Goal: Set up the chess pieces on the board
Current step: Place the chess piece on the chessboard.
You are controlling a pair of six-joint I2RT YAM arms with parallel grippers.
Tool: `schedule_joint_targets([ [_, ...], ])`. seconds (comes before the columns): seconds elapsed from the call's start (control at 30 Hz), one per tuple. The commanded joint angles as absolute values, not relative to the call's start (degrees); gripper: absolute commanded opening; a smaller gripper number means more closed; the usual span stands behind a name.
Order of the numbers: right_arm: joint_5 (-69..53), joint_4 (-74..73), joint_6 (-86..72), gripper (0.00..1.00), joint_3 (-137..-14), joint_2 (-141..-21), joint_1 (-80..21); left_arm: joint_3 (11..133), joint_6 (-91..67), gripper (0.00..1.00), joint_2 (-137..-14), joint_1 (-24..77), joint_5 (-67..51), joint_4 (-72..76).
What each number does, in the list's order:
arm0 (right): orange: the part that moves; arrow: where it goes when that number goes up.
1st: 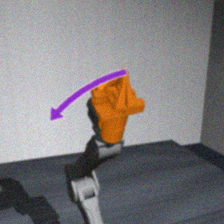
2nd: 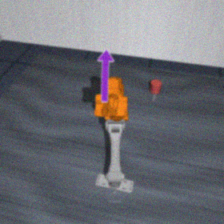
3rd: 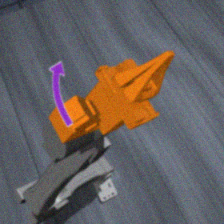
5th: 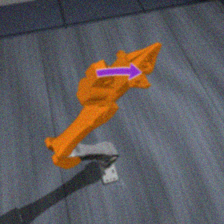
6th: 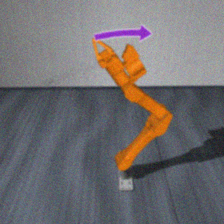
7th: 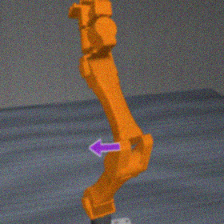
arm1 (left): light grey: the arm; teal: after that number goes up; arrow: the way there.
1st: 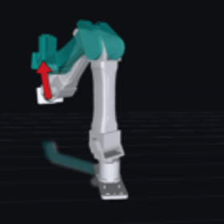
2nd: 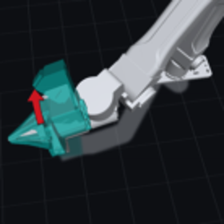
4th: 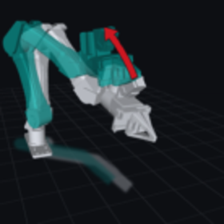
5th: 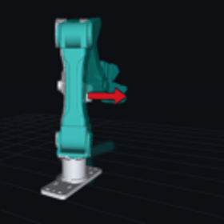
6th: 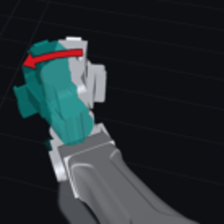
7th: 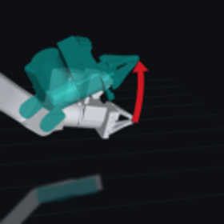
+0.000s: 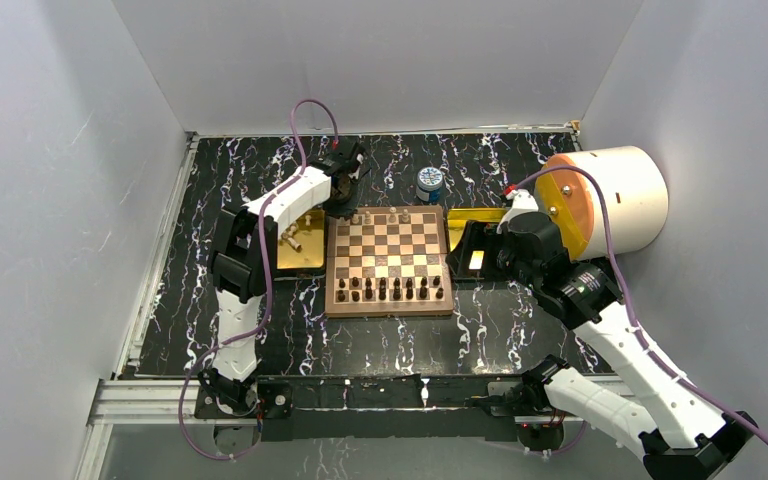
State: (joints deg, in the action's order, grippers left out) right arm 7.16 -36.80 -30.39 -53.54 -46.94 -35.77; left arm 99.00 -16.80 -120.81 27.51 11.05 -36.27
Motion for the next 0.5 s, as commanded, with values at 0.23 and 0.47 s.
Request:
schedule_joint_targets([
  [0.23, 7.2, -35.5, -30.4, 0.99, -53.5, -45.7, -36.1, 104.2, -15.8, 0.23, -119.9, 28.2, 14.5, -39.8],
  [0.47, 7.2, -35.6, -30.3, 0.99, -54.1, -46.0, -36.1, 104.5, -15.5, 0.22, -120.2, 28.1, 14.8, -40.2],
])
